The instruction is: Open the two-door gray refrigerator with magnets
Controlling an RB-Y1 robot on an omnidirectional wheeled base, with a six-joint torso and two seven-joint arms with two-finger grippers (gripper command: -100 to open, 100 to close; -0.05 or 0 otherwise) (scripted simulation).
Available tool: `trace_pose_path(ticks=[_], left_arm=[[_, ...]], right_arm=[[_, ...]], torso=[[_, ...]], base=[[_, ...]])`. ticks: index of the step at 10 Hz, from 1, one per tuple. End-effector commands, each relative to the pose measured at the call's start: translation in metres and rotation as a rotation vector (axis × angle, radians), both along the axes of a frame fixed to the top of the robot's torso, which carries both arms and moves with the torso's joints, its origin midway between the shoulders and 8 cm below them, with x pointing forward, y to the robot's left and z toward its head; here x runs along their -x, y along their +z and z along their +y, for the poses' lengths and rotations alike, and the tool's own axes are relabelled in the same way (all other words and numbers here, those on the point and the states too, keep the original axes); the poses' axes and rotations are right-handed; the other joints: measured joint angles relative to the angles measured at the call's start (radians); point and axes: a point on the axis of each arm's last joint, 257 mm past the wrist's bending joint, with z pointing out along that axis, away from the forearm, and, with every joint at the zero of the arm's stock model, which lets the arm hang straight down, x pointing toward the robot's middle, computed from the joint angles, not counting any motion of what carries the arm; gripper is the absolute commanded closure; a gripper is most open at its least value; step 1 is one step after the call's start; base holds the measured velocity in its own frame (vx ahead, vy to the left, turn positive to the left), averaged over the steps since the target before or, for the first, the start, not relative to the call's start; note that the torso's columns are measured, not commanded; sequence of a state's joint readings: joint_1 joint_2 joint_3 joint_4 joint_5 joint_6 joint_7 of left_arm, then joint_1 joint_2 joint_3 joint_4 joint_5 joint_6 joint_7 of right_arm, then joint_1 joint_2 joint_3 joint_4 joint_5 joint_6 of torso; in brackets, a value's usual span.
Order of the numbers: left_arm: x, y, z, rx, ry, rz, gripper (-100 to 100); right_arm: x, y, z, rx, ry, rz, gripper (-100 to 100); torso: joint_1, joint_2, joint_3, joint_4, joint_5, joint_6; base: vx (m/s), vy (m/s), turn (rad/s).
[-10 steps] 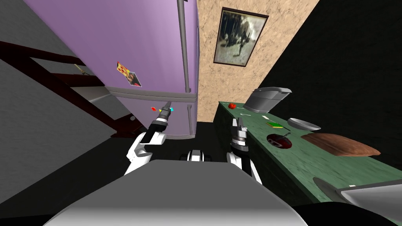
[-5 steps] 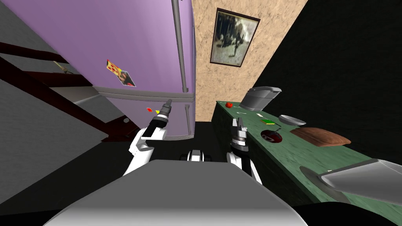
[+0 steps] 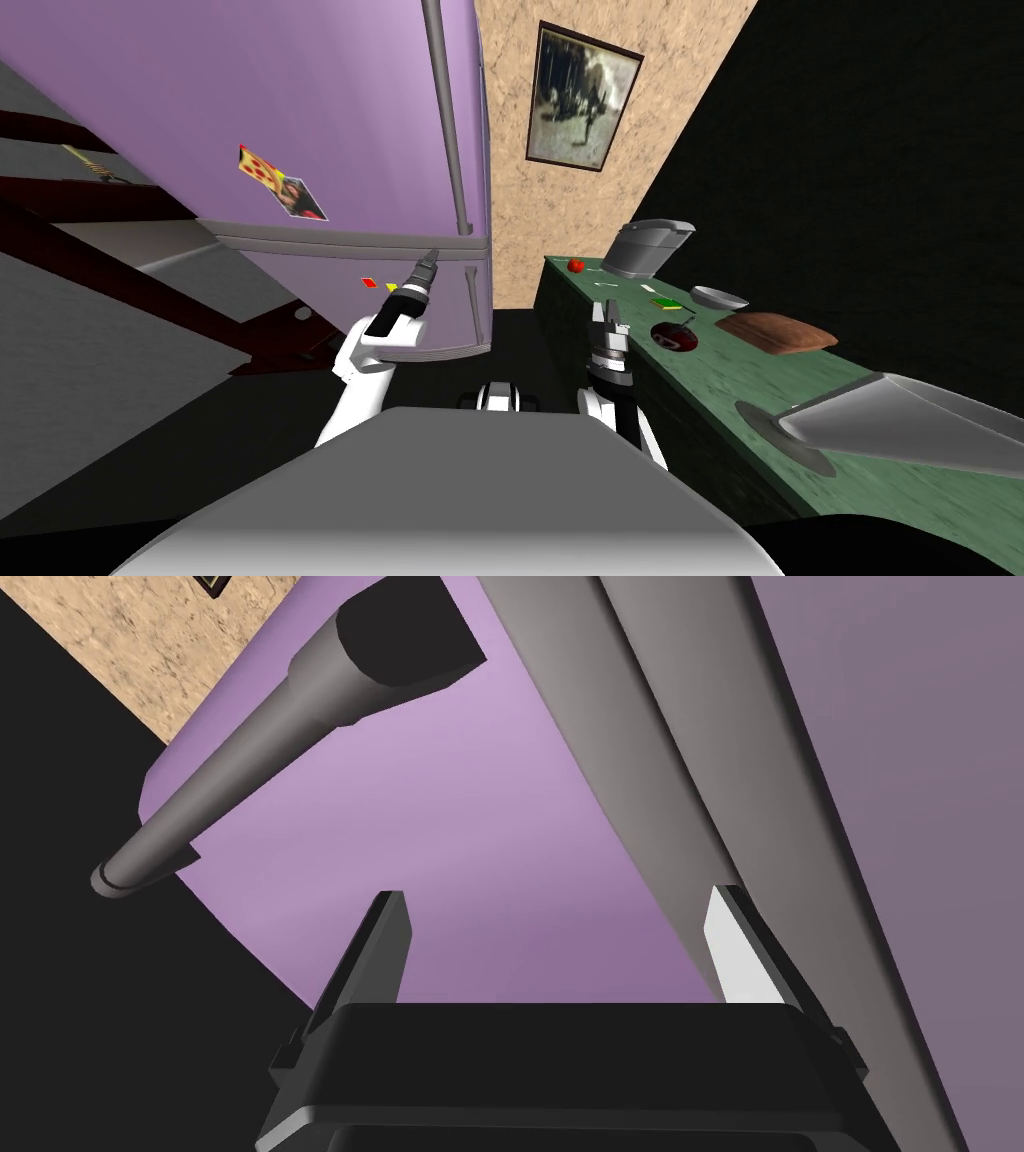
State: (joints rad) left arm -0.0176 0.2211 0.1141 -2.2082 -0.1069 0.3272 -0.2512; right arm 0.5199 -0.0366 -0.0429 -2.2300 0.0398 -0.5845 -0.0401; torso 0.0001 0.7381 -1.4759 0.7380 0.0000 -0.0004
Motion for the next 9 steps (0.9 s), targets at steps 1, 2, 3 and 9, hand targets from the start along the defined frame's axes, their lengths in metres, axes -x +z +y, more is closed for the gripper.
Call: trace_pose_path(ticks=[1, 2, 3, 9], left_arm=[[-0.008, 0.002, 0.005, -0.014, 0.029, 0.034, -100], [-0.013, 0.013, 0.007, -0.031, 0.044, 0.03, -100], [-0.015, 0.007, 0.009, -0.026, 0.052, 0.055, -100], [-0.033, 0.018, 0.024, -0.055, 0.124, 0.127, -100]], right_arm=[[0.0, 0.0, 0.0, 0.0, 0.0, 0.0, 0], [0.0, 0.0, 0.0, 0.0, 0.0, 0.0, 0], [0.0, 0.0, 0.0, 0.0, 0.0, 0.0, 0], [0.0, 0.0, 0.0, 0.0, 0.0, 0.0, 0]], torso=[[0.0, 0.0, 0.0, 0.0, 0.0, 0.001], [0.0, 0.0, 0.0, 0.0, 0.0, 0.0], [0.0, 0.0, 0.0, 0.0, 0.0, 0.001], [0.0, 0.0, 0.0, 0.0, 0.0, 0.001]], base=[[-0.011, 0.005, -0.08], [-0.012, 0.002, -0.139], [-0.01, 0.006, -0.085], [-0.012, 0.005, -0.104]])
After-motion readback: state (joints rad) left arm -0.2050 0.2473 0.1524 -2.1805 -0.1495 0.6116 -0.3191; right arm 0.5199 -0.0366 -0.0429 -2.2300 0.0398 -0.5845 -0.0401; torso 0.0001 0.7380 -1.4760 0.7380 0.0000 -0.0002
